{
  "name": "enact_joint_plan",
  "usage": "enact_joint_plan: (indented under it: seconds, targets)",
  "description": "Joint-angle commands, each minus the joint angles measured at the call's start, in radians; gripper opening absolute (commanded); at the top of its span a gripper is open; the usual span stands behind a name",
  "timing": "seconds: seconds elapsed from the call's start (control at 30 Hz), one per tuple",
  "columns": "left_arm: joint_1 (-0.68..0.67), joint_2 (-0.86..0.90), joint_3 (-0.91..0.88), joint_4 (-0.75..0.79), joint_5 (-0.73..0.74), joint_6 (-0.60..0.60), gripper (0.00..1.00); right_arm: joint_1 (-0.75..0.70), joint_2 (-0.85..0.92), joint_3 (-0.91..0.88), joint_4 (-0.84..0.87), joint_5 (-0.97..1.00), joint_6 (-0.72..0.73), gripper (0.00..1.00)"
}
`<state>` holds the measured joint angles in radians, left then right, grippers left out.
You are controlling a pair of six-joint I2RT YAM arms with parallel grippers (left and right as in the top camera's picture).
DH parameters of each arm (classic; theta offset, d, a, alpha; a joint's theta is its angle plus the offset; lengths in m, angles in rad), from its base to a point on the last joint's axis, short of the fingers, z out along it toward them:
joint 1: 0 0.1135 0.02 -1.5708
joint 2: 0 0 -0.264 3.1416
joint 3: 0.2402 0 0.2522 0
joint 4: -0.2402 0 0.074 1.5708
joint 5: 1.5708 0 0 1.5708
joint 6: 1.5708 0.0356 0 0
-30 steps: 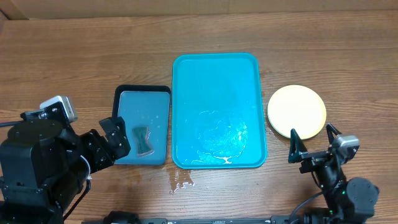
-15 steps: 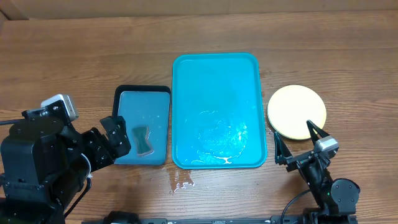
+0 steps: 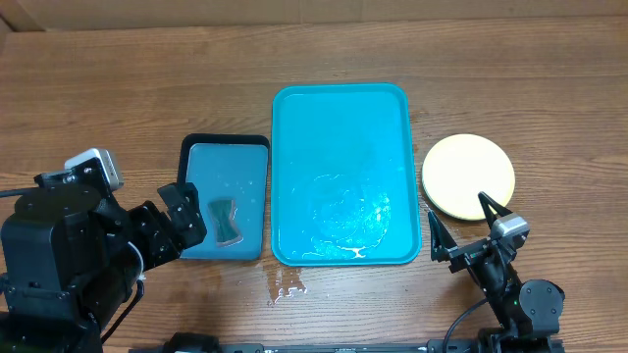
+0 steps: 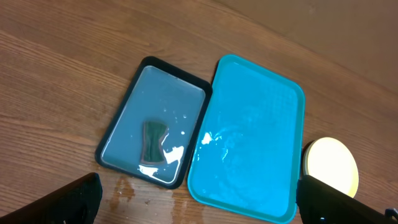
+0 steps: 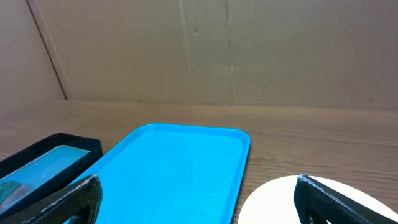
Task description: Clean dirty plates on tray and stack at the side
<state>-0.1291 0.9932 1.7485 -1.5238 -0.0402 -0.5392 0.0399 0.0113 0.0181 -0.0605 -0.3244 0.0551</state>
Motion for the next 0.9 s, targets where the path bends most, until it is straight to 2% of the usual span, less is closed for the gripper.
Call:
enact_joint_plan:
  seconds: [0.0,0.33,0.4,0.47,0.63,0.87]
  targets:
    - [0.005,0.002,0.014,0.002,0.005,0.027,1.00,0.005,-0.007,-0.010,0.005,0.009,-0.003,1.00]
    - [0.014,-0.003,0.006,0.018,-0.026,0.027,1.00,0.005,-0.007,-0.010,0.005,0.009,-0.003,1.00]
    - [0.026,-0.021,-0.025,0.126,-0.015,0.027,1.00,0.005,-0.007,-0.010,0.005,0.009,-0.003,1.00]
    - [0.026,-0.057,-0.099,0.305,0.025,0.067,1.00,0.005,-0.007,-0.010,0.005,0.009,-0.004,0.99]
    - [0.026,-0.203,-0.432,0.766,0.193,0.228,1.00,0.005,-0.007,-0.010,0.005,0.009,-0.003,1.00]
    - [0.055,-0.470,-0.893,1.096,0.194,0.248,1.00,0.005,-0.007,-0.010,0.005,0.009,-0.003,1.00]
